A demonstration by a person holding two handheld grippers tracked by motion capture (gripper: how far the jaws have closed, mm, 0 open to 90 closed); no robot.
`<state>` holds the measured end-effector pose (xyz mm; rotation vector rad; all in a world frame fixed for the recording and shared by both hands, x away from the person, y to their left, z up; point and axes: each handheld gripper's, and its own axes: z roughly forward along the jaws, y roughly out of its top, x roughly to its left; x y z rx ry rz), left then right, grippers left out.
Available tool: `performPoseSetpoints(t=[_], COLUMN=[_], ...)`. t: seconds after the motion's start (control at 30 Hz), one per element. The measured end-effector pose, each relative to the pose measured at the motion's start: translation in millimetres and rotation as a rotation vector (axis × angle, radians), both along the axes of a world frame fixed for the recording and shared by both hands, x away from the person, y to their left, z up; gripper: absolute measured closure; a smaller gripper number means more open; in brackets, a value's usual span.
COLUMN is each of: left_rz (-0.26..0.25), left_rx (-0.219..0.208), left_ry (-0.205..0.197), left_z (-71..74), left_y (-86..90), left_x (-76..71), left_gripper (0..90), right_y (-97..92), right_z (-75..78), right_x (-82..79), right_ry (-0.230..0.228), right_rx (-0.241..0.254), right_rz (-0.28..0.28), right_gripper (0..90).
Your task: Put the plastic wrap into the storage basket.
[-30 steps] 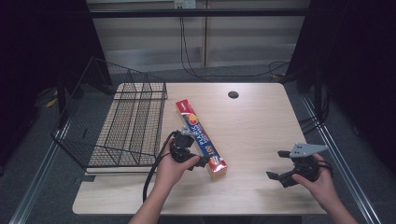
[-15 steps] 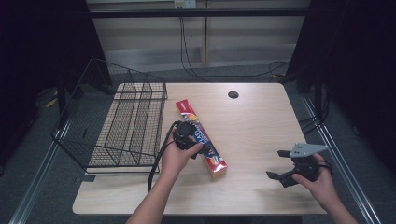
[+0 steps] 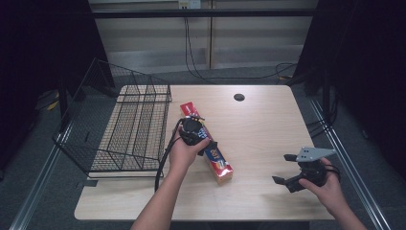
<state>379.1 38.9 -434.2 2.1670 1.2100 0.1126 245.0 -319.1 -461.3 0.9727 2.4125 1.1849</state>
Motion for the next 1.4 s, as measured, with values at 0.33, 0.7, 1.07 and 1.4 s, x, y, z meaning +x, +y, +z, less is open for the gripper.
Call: performPoseSetpoints(t=[0.33,0.7,1.07,1.4], left_rz=[0.081,0.163,0.187,0.195], left_rx=[-0.031,0.004,0.015,0.032], left_ry=[0.078,0.056,0.072,0.083], left_z=[-9.9,-19.5,-26.6,-28.6], left_y=[-4.6,-8.6,-15.8,-18.0], left_x=[15.2,25.0,28.2,29.7], left_gripper=[1.7,2.6,3.9,4.9], right_y=[1.0,0.5,-0.1,-0.6], right_z=[1.2,1.7,2.1,2.5], right_x=[-0.9,-0.5,-0.4,-0.4], right_ry=[-0.01,-0.017,-0.021,-0.024], right_rx=[0.002,0.005,0.005,0.006], right_rz=[0.009,0.014,0.004,0.005], right_gripper=[4.3,4.2,4.2,4.2])
